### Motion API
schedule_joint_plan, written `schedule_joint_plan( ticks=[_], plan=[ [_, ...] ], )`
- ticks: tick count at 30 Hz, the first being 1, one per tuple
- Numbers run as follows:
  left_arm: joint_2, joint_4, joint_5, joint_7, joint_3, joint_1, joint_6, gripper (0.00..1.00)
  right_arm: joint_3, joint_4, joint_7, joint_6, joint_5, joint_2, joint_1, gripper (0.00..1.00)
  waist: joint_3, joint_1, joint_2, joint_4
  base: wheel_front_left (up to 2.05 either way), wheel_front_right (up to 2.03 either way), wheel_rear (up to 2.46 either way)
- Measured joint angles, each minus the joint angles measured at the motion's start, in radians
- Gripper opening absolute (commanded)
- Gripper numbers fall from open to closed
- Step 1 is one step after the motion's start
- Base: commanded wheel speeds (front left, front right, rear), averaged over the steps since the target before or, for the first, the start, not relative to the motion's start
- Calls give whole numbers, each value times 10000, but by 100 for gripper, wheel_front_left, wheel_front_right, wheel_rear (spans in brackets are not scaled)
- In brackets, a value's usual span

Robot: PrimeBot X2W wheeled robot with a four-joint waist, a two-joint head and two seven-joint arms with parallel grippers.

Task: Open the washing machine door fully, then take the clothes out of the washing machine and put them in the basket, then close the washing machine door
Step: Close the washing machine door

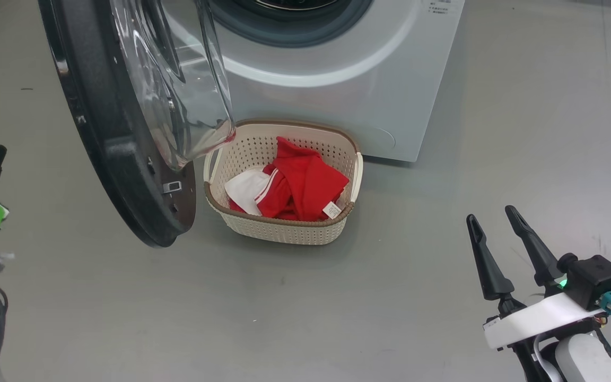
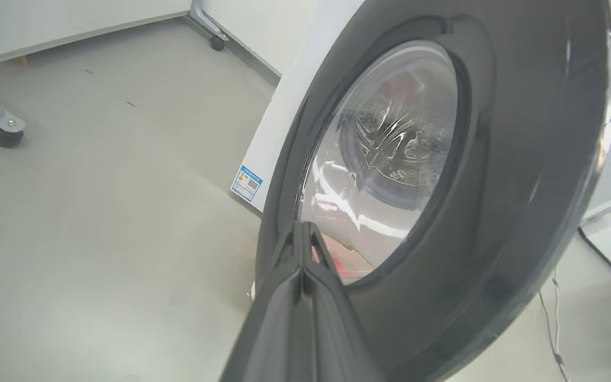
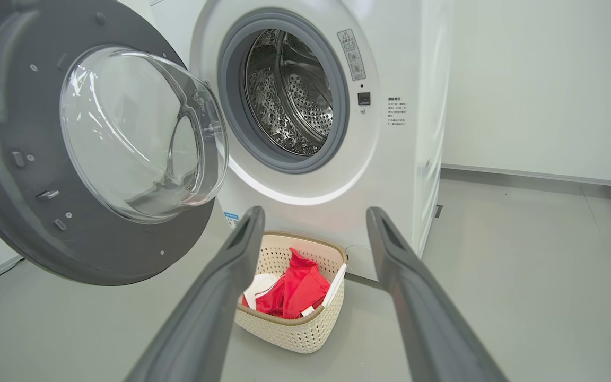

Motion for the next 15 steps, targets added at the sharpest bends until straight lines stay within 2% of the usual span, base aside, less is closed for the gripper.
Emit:
schedule_joint_plan(
  ticks=[8, 15],
  plan=[
    [819, -1833, 754, -1655, -1797, 1747, -2, 0, 79, 8, 0, 0, -73, 52, 0, 100, -75, 0, 0, 96, 0, 0, 0],
    [1296, -2708, 1398, -3496, -2824, 3099, -4, 0, 96, 88, 0, 0, -84, 58, 6, 100, -174, 0, 0, 154, 0, 0, 0]
  ],
)
